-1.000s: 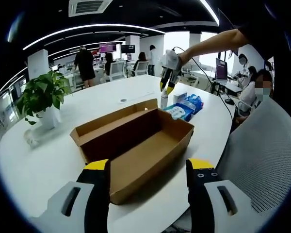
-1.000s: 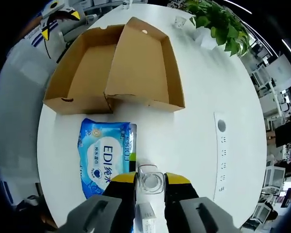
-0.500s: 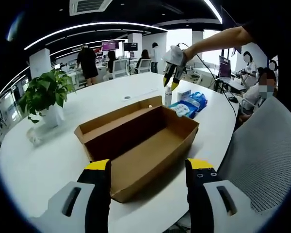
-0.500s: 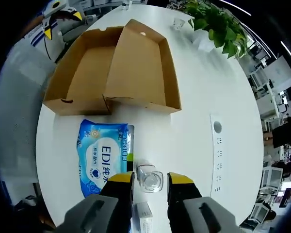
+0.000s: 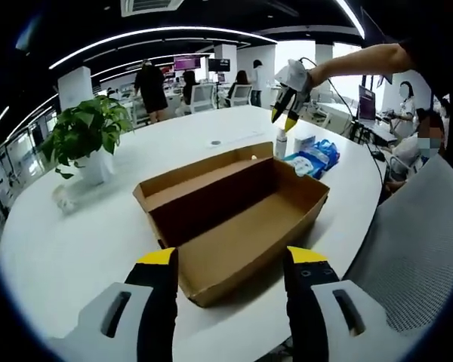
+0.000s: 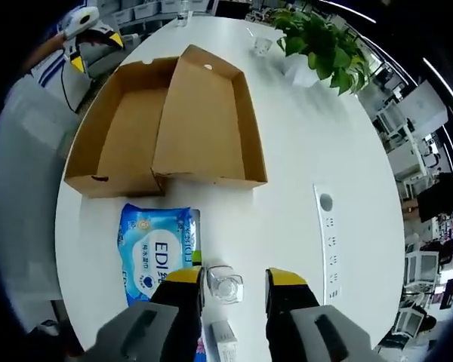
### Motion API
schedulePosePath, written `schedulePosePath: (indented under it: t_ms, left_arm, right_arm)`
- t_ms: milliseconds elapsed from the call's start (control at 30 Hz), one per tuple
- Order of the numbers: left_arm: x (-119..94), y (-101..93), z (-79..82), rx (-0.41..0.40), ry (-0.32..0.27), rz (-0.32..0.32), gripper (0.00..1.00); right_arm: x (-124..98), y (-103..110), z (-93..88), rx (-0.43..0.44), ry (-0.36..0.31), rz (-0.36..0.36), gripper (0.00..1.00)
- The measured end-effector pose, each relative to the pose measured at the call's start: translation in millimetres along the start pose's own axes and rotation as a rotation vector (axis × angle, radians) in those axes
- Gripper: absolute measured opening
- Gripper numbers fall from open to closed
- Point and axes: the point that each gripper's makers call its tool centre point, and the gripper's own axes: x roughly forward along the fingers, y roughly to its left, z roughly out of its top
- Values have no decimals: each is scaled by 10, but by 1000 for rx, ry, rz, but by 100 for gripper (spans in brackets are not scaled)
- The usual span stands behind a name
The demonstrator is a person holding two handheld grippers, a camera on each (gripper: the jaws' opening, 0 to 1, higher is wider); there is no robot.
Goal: Operate the shoe box by opening the lid, removing the specified soft item, and placing it in the target area until the item is outside and the box remains undamaged.
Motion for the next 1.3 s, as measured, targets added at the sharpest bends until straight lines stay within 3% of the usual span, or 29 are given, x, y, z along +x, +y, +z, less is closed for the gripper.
schedulePosePath:
  t_ms: [533,800,1133,1200,1300]
  left_arm:
    - [86,296,-259,-141,82,112,43]
    - [119,413,-418,-241,118,177,34]
    - [160,536,-522,-299,147,240,14]
    - [168,553,-541,-327,150,248,12]
    - [197,612,-601,-353,160,255,7]
  right_arm:
    - [-56,-176,376,206,-128,-77,32]
    - [31,-341,435,341,-121,-162,29]
    - [183,-339,654,499,-188,-129,25]
    - [230,-403,684,573,-206,-130,21]
    - [269,-303,738,687,-238,-102,21]
